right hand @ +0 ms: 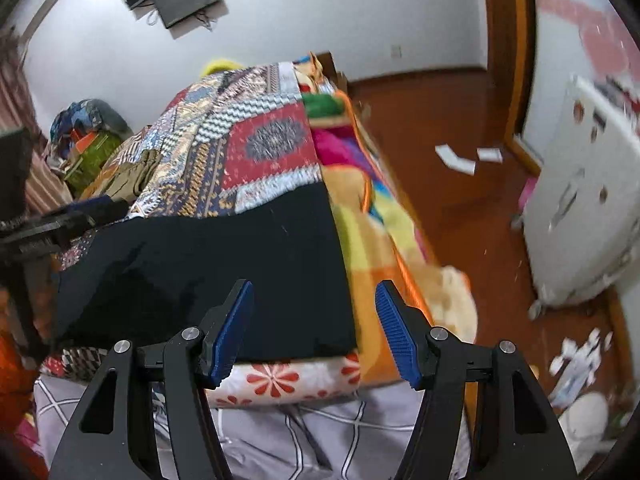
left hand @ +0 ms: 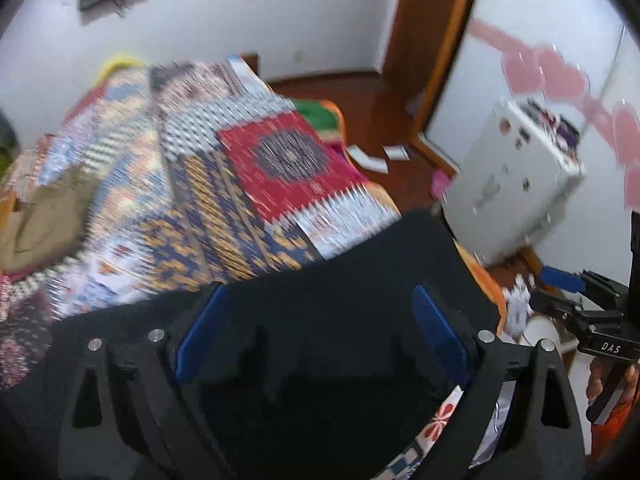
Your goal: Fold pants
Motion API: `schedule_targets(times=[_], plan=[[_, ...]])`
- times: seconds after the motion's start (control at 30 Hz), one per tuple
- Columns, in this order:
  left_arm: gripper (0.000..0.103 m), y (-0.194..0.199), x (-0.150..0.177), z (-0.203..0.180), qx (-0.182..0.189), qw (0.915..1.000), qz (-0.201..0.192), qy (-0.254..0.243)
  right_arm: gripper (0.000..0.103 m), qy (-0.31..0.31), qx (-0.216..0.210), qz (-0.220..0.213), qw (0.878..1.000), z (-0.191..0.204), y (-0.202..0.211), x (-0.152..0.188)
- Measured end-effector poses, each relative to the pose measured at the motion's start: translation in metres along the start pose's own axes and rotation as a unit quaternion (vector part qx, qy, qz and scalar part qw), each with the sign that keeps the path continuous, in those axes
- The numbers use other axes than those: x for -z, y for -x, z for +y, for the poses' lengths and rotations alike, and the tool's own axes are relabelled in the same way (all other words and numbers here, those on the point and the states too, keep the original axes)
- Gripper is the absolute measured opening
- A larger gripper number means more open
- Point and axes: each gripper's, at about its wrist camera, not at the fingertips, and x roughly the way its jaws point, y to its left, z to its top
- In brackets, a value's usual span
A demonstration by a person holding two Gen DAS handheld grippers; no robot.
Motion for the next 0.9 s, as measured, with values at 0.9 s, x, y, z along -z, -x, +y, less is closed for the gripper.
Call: schedule_targets(times=[0.9], plan=[[0.093, -0.077, 0.03, -0.026, -0.004, 0.9933, 0.11, -0.034, 0.055, -0.086, -0.075, 0.077, 0.99, -0.037, -0.053, 0.032]])
